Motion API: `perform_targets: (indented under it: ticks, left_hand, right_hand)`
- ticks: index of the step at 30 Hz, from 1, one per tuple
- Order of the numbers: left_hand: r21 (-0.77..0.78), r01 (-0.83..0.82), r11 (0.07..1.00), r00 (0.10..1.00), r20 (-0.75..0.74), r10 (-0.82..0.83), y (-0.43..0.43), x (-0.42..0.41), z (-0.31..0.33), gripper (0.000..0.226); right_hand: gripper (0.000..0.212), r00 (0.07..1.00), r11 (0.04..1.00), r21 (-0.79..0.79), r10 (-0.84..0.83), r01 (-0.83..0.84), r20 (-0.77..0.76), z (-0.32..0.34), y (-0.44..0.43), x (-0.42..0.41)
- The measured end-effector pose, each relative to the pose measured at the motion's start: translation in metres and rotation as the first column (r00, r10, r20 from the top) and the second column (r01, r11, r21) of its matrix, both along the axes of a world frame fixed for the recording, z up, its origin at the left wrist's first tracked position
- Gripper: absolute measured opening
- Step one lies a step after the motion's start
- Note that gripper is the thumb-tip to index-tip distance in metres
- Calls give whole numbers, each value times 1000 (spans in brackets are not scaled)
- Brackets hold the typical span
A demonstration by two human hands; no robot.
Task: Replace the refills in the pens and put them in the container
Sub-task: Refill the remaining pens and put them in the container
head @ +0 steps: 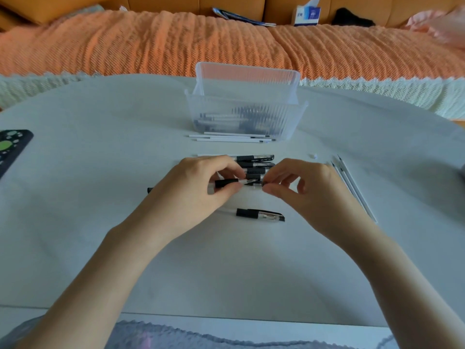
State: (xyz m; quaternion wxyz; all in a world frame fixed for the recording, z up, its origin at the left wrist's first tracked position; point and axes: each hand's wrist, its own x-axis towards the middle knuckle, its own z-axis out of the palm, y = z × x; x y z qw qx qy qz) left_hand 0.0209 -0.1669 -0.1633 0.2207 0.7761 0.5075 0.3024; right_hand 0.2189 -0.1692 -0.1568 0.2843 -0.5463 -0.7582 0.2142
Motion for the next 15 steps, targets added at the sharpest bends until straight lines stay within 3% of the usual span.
perform_targets:
  ticks: [8, 15]
  left_hand:
    - [-33, 23, 999, 999, 30, -22, -1, 2, 1, 8]
    - [-4, 72, 997, 997, 11, -72, -2, 6, 1, 10]
  right_hand:
    - [8, 993, 999, 13, 45, -44, -113, 4, -2, -6]
    - [3, 993, 996, -20, 79, -81, -90, -1, -2, -10]
